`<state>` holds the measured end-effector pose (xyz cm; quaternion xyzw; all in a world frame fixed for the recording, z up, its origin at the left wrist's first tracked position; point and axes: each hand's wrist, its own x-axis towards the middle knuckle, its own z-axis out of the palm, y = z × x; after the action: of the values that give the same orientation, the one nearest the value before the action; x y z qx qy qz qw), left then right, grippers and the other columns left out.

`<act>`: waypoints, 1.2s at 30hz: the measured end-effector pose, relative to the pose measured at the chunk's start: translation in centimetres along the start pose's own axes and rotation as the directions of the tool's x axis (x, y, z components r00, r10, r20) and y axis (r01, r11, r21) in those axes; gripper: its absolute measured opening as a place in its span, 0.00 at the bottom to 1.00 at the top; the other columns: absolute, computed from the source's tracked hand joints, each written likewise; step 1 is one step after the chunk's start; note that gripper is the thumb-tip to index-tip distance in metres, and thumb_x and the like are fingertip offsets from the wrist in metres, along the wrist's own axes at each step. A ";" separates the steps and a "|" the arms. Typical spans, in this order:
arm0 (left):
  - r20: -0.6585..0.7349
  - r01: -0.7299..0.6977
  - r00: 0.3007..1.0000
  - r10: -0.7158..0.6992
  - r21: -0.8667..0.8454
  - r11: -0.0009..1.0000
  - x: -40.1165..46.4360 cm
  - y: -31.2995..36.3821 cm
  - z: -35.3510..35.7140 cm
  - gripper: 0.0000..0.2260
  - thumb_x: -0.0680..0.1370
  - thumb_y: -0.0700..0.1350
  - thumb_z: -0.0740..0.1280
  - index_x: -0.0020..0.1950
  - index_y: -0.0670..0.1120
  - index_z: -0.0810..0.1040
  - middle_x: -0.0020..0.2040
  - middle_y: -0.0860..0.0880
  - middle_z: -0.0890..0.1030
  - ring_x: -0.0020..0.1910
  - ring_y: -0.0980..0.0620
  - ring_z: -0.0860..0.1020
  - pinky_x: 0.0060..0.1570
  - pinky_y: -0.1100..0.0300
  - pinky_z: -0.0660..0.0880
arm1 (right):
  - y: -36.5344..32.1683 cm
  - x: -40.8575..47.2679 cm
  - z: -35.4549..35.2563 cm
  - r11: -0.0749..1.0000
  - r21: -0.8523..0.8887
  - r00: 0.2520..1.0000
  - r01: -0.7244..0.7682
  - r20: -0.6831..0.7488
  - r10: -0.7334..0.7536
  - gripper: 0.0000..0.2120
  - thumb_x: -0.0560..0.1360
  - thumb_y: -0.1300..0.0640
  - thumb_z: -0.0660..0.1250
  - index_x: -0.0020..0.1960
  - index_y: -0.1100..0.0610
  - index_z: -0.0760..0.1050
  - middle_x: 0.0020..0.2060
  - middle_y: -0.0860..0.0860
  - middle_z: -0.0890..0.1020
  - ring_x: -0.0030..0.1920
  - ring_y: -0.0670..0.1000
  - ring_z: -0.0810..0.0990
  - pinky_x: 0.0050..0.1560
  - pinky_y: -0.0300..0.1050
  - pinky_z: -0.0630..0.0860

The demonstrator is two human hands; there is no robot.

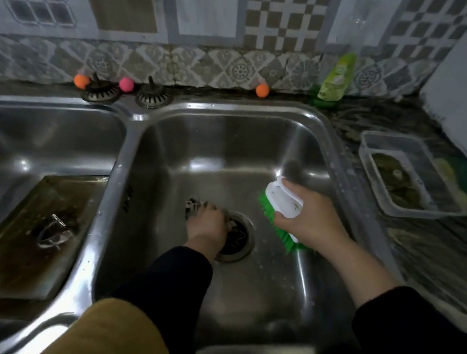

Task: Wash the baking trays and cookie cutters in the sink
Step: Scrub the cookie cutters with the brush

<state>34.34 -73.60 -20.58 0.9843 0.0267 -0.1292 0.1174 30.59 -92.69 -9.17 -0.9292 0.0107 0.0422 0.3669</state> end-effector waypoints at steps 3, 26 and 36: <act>0.037 -0.007 0.999 0.010 -0.077 0.997 -0.3 0.0 -0.4 0.15 0.78 0.50 0.64 0.62 0.47 0.75 0.64 0.43 0.73 0.64 0.43 0.71 0.58 0.51 0.72 | -0.4 -0.1 -0.7 1.000 0.009 1.000 0.011 -0.002 -0.011 0.34 0.68 0.53 0.73 0.72 0.43 0.66 0.65 0.48 0.75 0.60 0.50 0.76 0.55 0.41 0.73; -0.297 -0.352 0.936 0.189 -0.750 0.560 -4.3 6.1 -10.6 0.19 0.71 0.50 0.74 0.60 0.56 0.76 0.55 0.46 0.79 0.49 0.49 0.82 0.51 0.60 0.78 | 2.5 2.4 -16.2 0.906 -0.340 0.967 -0.253 -0.103 0.232 0.33 0.71 0.51 0.69 0.74 0.47 0.63 0.69 0.51 0.71 0.64 0.56 0.74 0.61 0.50 0.74; -0.189 -0.194 0.980 0.055 -0.879 0.436 -5.3 6.5 -9.6 0.21 0.74 0.45 0.72 0.66 0.44 0.75 0.50 0.45 0.82 0.48 0.50 0.82 0.37 0.71 0.72 | -3.3 -1.5 -12.6 0.998 -0.056 0.988 0.031 -0.150 -0.039 0.34 0.67 0.52 0.75 0.71 0.43 0.68 0.64 0.48 0.76 0.59 0.50 0.77 0.50 0.39 0.71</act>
<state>32.15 -77.76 -8.68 0.7804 0.0258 -0.0215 0.6244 30.15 -98.87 2.34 -0.9392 0.0211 -0.0343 0.3409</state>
